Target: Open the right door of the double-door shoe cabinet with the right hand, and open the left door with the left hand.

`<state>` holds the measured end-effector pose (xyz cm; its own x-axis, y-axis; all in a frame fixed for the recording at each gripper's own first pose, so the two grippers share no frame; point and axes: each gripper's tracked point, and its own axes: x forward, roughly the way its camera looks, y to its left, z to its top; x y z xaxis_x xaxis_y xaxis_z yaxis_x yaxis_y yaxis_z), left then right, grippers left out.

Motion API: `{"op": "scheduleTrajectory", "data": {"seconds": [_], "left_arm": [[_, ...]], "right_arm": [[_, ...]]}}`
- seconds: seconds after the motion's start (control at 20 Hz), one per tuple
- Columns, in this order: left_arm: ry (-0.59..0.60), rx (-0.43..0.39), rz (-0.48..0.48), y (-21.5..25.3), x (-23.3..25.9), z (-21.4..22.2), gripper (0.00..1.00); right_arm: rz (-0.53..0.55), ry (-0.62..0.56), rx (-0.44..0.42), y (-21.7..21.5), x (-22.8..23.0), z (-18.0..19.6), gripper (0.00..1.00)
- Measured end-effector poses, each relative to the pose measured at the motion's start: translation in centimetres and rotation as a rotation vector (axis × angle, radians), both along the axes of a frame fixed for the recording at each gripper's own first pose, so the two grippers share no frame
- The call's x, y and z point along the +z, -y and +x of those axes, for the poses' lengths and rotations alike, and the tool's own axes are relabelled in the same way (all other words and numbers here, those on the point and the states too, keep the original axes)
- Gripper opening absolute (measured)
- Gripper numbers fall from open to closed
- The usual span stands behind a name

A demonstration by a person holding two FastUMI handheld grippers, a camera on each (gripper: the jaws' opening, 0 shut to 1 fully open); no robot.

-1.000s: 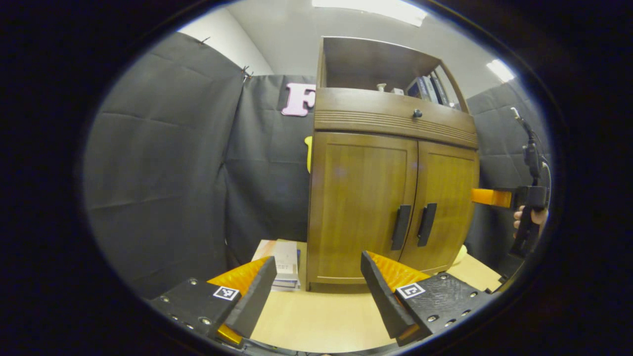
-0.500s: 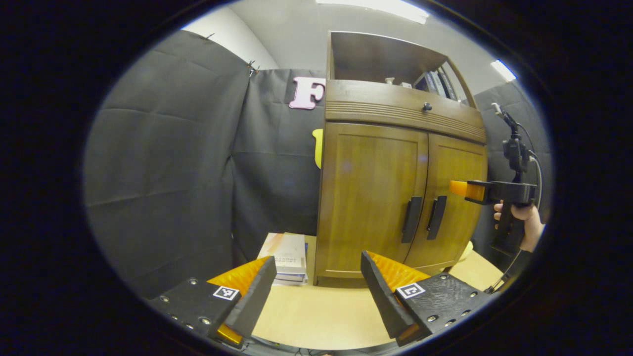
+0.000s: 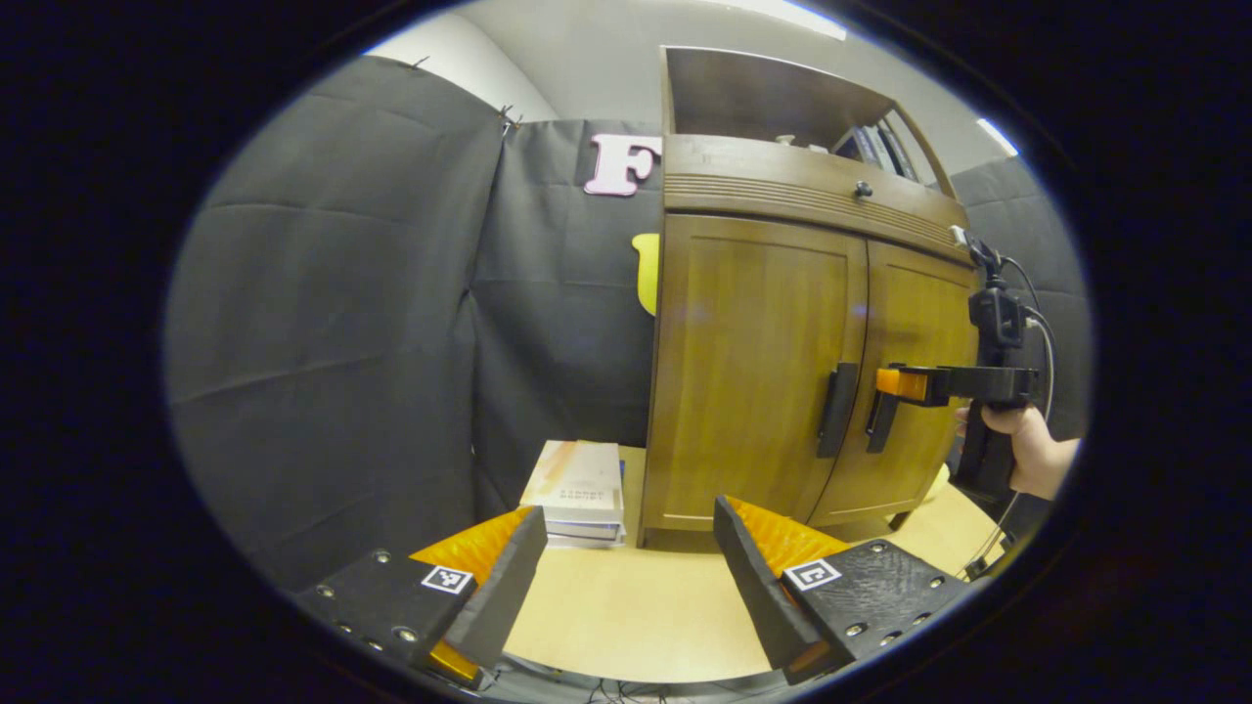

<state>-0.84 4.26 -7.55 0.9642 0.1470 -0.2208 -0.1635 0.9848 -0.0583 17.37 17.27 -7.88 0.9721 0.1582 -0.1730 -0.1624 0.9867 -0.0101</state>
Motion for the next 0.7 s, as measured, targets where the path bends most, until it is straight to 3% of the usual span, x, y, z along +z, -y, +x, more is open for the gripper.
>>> {"op": "scheduleTrajectory", "data": {"seconds": [0.05,0.3,0.55,0.7], "left_arm": [[-0.003,0.001,-0.005,-0.1,0.0,0.2,1.0],[-0.012,0.004,-0.024,-0.3,-0.4,0.3,1.0],[-0.017,0.009,-0.031,-0.5,-0.8,0.5,1.0],[-0.021,0.013,-0.039,-0.6,-1.0,0.6,1.0]], "right_arm": [[-0.004,-0.008,0.003,-0.2,-0.3,0.3,0.99],[-0.013,-0.029,0.001,-0.8,-1.4,1.6,0.96],[-0.008,-0.035,-0.005,-1.1,-1.6,2.6,0.39],[-0.013,-0.041,-0.008,-1.3,-1.8,2.3,0.31]]}}
